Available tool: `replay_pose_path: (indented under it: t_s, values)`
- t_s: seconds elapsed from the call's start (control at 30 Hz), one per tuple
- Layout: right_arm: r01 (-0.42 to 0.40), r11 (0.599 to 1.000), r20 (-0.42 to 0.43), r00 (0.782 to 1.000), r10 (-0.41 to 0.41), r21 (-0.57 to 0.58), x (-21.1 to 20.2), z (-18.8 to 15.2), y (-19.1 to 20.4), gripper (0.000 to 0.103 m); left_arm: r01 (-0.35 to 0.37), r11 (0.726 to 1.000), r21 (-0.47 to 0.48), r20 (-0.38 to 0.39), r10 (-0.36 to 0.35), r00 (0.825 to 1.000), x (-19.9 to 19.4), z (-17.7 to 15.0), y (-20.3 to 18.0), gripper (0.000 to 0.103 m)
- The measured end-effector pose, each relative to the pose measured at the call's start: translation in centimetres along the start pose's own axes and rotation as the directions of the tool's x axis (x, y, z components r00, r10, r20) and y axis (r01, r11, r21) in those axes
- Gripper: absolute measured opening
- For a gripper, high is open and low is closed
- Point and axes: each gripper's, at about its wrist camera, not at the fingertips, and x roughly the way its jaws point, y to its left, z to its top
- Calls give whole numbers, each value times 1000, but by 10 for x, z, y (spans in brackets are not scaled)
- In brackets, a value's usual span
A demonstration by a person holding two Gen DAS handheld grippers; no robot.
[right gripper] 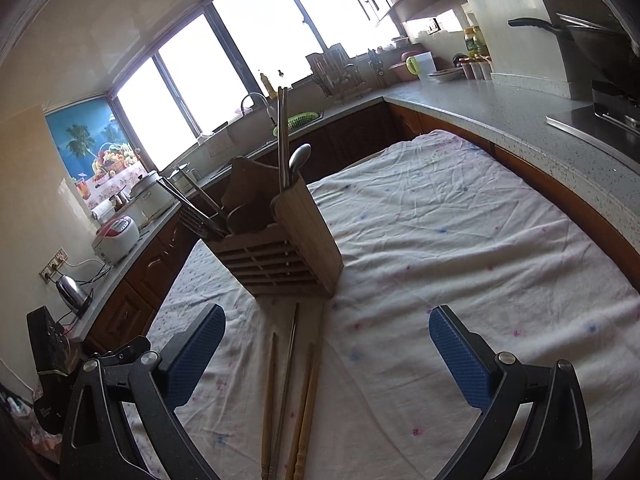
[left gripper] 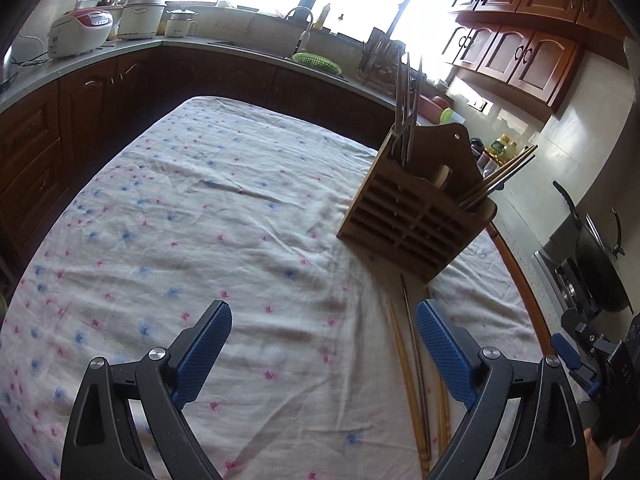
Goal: Organize utensils
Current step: 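Move both open tools back down to the remaining chopsticks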
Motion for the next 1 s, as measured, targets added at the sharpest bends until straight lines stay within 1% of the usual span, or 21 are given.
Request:
replay_pose_path:
  t_s: [0.13,0.27,0.3,0.33,0.37,0.43,0.47,0.53,0.6,0.67,0.77,0.8,0.83,0.9,0.93,1.0]
  values:
    - [6,1000,-27,1000,-7,-14,5,-6,1,103,-10,1000,-8,-23,10,1000,6,-6,2,94]
    - [14,998,-60,998,-18,-57,17,-11,6,101,-28,1000,-3,-44,28,999,13,-10,4,94]
    - [21,997,-70,997,-26,-71,22,-13,8,98,-30,1000,-3,-48,30,998,14,-11,4,94]
    - [30,996,-84,996,-37,-88,28,-14,11,91,-31,1000,-2,-54,31,998,17,-12,4,94]
    - [38,994,-99,994,-48,-104,36,-15,13,86,-32,999,0,-57,32,998,18,-12,4,94]
    - [38,992,-141,989,-55,-119,53,-17,16,67,-37,999,6,-63,37,997,21,-12,3,94]
    - [33,992,-164,985,-53,-122,62,-17,17,64,-39,999,11,-68,40,997,22,-12,2,94]
    - [29,989,-208,976,-59,-142,83,-19,21,54,-38,999,22,-82,39,996,26,-11,-1,93]
    - [27,986,-242,968,-66,-164,102,-19,24,47,-41,998,37,-96,44,994,30,-9,-5,92]
    - [33,981,-270,959,-86,-193,121,-20,28,43,-39,998,57,-110,45,993,36,-7,-10,91]
    - [58,971,-304,944,-130,-233,144,-23,29,31,-31,995,95,-133,44,990,47,-3,-22,89]
    - [68,967,-309,940,-145,-245,148,-23,27,23,-29,994,109,-136,44,990,50,-1,-27,88]
    - [78,961,-299,941,-159,-264,147,-23,27,16,-25,992,120,-136,42,990,52,0,-31,88]
    - [75,961,-308,938,-159,-267,143,-23,22,10,-19,989,146,-145,40,989,61,2,-40,88]
    - [77,962,-311,937,-160,-262,138,-24,18,6,-19,987,161,-152,44,987,66,3,-45,85]
    - [79,964,-313,936,-160,-255,125,-27,9,6,-14,982,189,-169,46,985,78,3,-55,79]
